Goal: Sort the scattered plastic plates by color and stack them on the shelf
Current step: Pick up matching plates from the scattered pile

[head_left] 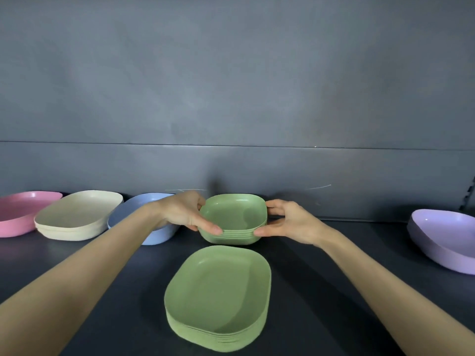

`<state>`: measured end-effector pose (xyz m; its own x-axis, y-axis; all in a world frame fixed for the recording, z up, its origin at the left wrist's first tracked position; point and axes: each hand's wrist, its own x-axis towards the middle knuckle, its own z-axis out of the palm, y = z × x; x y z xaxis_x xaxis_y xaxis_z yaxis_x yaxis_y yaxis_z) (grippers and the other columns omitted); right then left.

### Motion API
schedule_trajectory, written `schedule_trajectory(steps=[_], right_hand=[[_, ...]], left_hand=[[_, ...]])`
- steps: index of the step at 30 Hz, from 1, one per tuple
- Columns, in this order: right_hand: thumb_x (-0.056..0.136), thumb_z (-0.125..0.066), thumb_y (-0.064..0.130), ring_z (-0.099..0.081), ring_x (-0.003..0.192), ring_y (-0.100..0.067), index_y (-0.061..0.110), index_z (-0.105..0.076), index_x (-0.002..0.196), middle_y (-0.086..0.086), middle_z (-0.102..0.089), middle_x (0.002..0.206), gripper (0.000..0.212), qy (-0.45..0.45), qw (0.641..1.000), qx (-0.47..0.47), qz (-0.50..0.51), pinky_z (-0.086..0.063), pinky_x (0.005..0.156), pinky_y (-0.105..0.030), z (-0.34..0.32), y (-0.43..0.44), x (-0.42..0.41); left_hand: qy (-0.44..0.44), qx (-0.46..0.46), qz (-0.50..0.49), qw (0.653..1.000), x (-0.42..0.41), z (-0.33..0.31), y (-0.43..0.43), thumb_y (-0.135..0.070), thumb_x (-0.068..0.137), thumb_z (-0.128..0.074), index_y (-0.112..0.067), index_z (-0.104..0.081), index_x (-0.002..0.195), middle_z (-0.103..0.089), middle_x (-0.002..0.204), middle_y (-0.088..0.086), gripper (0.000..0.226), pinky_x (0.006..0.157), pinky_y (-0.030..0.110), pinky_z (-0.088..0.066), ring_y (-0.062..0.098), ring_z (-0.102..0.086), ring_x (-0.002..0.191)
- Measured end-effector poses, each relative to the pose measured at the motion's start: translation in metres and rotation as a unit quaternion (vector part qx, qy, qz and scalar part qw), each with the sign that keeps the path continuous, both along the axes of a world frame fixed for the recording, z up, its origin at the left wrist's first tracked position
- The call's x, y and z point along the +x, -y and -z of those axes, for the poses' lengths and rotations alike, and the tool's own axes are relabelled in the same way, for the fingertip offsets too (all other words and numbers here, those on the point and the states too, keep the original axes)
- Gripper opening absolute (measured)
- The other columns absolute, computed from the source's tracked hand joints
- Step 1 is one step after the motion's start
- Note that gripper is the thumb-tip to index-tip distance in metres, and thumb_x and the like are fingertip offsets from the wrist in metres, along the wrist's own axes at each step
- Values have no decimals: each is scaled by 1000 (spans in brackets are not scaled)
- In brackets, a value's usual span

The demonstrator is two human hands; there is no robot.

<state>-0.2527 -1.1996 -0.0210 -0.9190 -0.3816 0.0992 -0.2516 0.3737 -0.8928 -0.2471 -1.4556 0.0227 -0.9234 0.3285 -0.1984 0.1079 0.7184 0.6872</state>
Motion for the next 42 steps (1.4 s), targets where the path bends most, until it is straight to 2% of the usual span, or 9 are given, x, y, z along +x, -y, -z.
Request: schedule_trajectory(steps=[5,10,15,17,18,20,34,38,42], right_hand=[[68,-82,6,-70,95,-17,16,-54,121,-2,-65,117,61,19,1000,18,5,-51,96,-35,-2,19,-1],[68,-81,5,-68,95,-12,18,-52,121,-4,-59,126,61,37,998,38,15,-51,96,-33,-4,23,3],[73,-79,21,-65,100,-5,24,-59,110,9,-66,111,43,37,997,63,35,-49,97,-27,-10,24,5],[77,-76,23,-66,96,-4,27,-60,98,12,-68,100,27,37,997,59,43,-53,89,-24,-14,28,4],[78,-75,23,-66,94,-5,26,-60,96,10,-69,97,24,34,997,56,52,-54,86,-25,-15,30,3],[77,-76,23,-67,94,-9,19,-62,101,4,-70,97,28,27,996,60,67,-56,83,-26,-16,32,1],[77,-76,11,-67,80,-12,4,-62,112,0,-70,95,38,4,995,81,66,-56,74,-19,-12,50,-8],[80,-74,17,-67,96,-16,5,-61,115,-2,-69,105,39,11,994,81,68,-56,85,-28,-13,49,-2],[80,-73,29,-60,107,-15,10,-58,122,-1,-62,117,48,-42,986,110,116,-52,90,-32,-18,43,13]], left_hand=[[-17,-71,29,997,-12,4,22,-57,41,-87,-10,-71,96,-72,100,10,74,97,42,-49,27,-67,98],[-49,-120,37,991,-30,10,29,-75,27,-81,-13,-62,84,-66,82,-4,86,83,36,-46,20,-60,74],[-97,-126,11,987,-17,6,22,-51,55,-85,-17,-46,67,-40,63,-8,53,56,29,-29,17,-38,62],[-115,-123,13,986,-18,8,24,-46,60,-84,-14,-61,100,-60,94,-8,56,74,27,-45,16,-55,89],[-122,-127,14,984,-19,7,26,-45,62,-84,-12,-57,121,-60,115,-5,73,87,26,-44,15,-55,106],[-137,-135,19,981,-18,7,27,-41,65,-82,-13,-46,136,-53,133,-4,84,94,20,-37,13,-48,121],[-166,-165,16,972,-10,8,45,-47,68,-78,-19,-51,131,-53,134,-10,75,107,28,-32,14,-44,127],[-182,-156,19,971,-5,9,44,-45,69,-78,-20,-54,128,-55,131,-10,69,106,28,-33,12,-46,125],[-239,-45,-20,970,12,10,38,-37,74,-77,-18,-63,115,-63,118,-8,48,92,19,-37,9,-55,114]])
